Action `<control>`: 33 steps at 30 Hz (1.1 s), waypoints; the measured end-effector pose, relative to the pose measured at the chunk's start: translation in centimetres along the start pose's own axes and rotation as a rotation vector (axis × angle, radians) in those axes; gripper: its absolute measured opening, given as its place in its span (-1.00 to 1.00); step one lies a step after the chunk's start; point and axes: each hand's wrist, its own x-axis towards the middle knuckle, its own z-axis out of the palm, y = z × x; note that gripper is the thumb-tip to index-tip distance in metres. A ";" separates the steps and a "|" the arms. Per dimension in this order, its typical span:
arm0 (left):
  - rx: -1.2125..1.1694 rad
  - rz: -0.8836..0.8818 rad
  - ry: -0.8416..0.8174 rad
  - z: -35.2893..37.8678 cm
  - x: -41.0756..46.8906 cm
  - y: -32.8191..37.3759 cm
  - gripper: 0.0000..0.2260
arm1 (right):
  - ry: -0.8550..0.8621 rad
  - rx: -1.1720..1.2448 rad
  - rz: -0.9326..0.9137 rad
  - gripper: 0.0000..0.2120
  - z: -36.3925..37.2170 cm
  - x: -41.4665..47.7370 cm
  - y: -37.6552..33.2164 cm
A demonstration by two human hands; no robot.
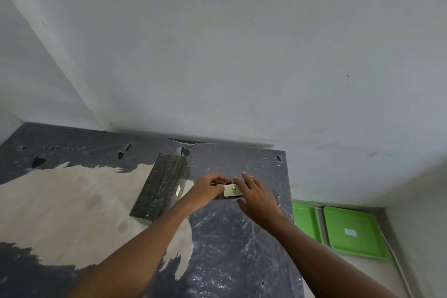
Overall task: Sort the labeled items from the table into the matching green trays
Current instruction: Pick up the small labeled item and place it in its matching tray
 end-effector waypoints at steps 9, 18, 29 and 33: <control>-0.289 -0.022 0.281 4.5 -1.7 0.8 -0.65 | 0.102 0.071 0.102 -0.59 -1.8 -2.5 1.7; -0.636 -0.055 0.243 9.3 -2.0 3.2 -0.67 | 0.096 0.250 0.182 -0.47 -1.9 -4.9 2.7; -0.165 -0.012 0.061 12.7 -6.8 5.1 -0.71 | 0.026 -0.060 -0.276 -0.25 -4.3 -11.5 8.2; -0.154 0.008 0.071 15.6 -9.1 5.9 -0.67 | 0.139 -0.088 -0.282 -0.52 -3.9 -14.8 9.9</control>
